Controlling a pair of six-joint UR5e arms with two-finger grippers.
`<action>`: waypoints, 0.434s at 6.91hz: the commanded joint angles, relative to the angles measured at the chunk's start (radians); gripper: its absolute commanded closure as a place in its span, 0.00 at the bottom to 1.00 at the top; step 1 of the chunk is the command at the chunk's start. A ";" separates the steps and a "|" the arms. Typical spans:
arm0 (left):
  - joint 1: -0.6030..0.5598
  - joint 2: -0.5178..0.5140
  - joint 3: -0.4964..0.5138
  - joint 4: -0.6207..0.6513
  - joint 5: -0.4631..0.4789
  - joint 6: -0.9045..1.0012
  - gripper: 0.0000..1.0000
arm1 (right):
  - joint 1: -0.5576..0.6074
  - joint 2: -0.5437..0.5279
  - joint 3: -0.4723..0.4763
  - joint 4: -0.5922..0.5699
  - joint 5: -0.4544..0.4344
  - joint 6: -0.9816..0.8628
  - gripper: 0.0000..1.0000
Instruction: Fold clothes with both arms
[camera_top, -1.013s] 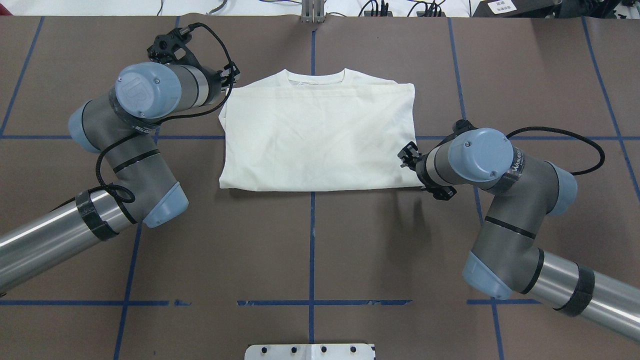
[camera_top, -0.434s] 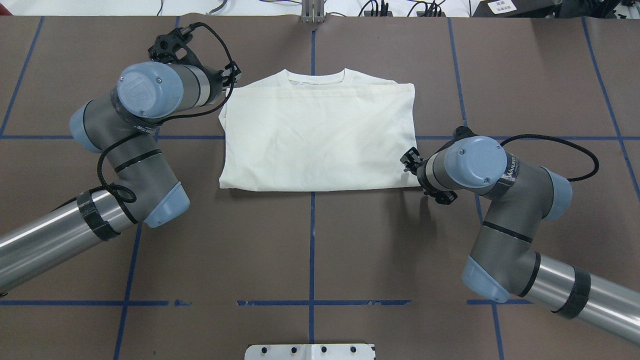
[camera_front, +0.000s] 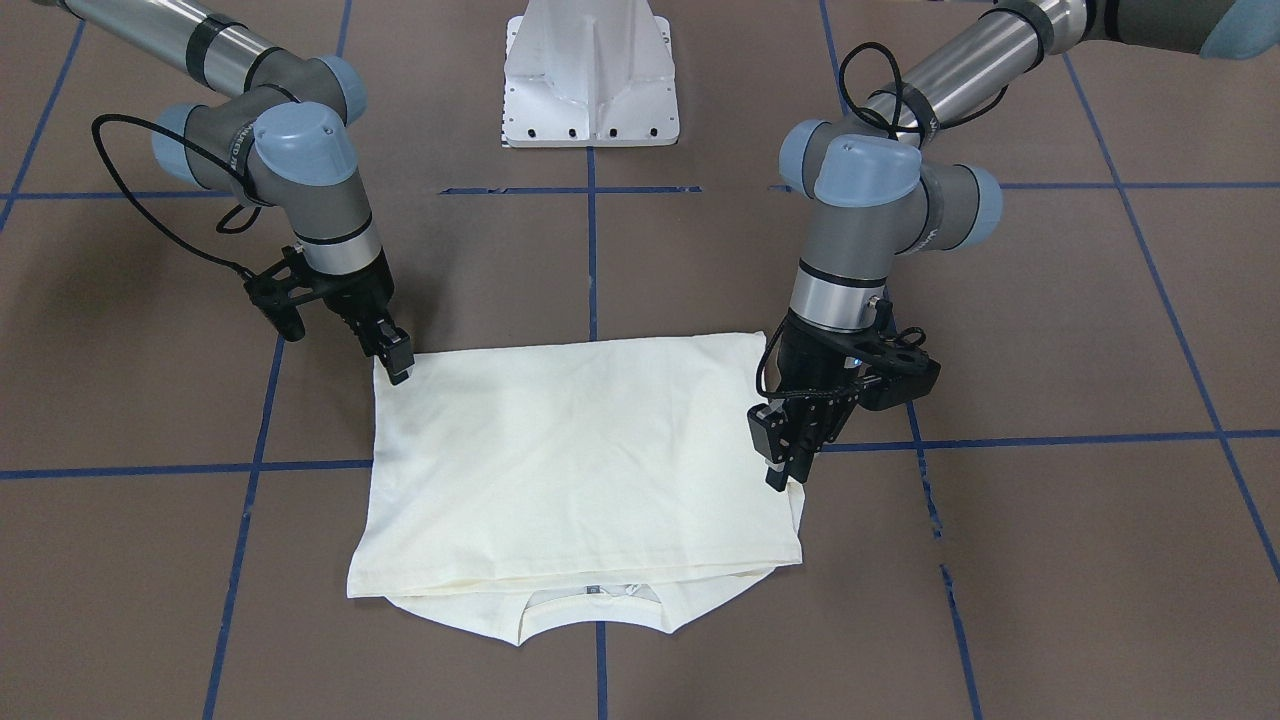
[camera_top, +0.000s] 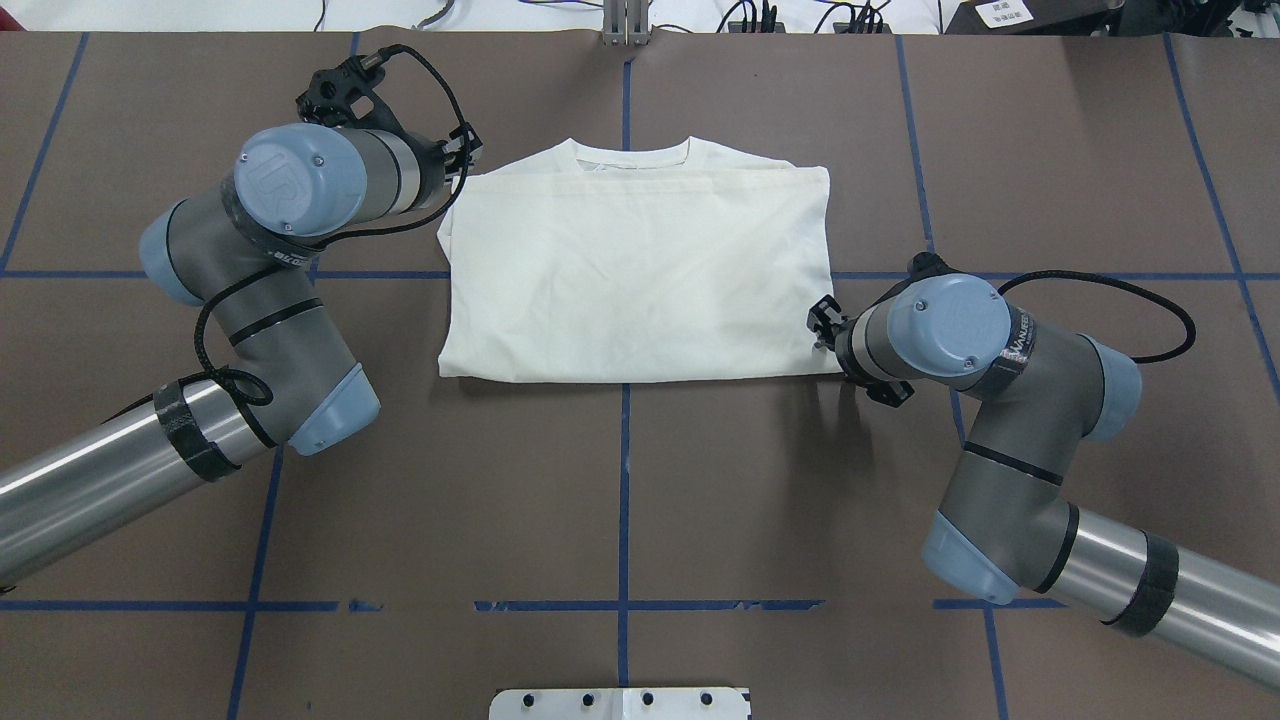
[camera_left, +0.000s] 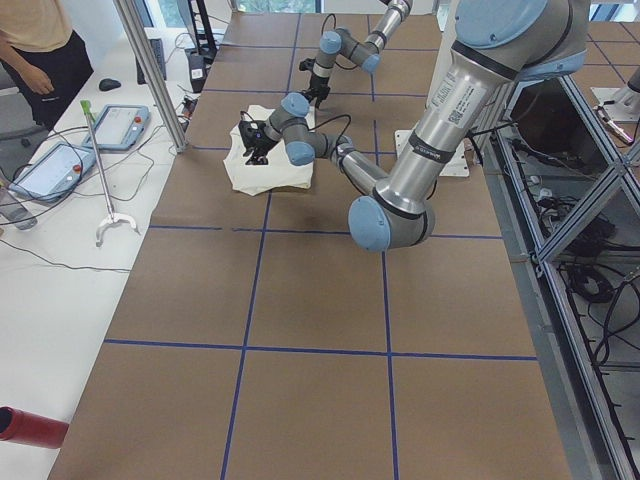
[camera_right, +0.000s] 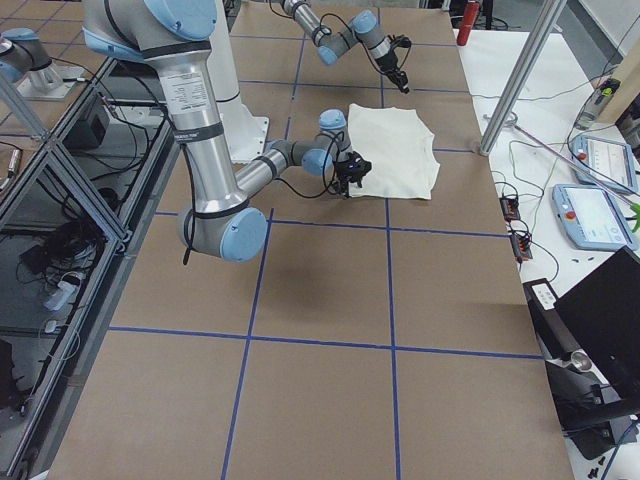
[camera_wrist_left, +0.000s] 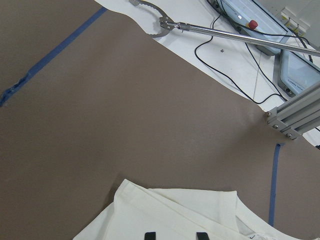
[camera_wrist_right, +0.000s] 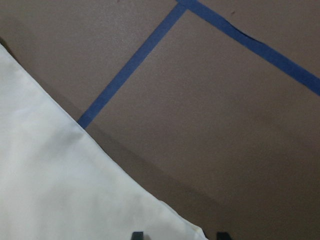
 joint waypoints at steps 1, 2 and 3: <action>0.000 -0.002 -0.001 0.002 -0.002 0.000 0.61 | 0.000 0.003 -0.004 0.000 0.000 -0.003 1.00; 0.000 0.000 -0.001 0.000 0.000 0.000 0.61 | 0.000 0.008 0.003 0.001 0.000 -0.004 1.00; 0.000 -0.002 -0.006 0.002 0.000 -0.002 0.61 | 0.000 0.011 0.018 0.000 0.007 -0.006 1.00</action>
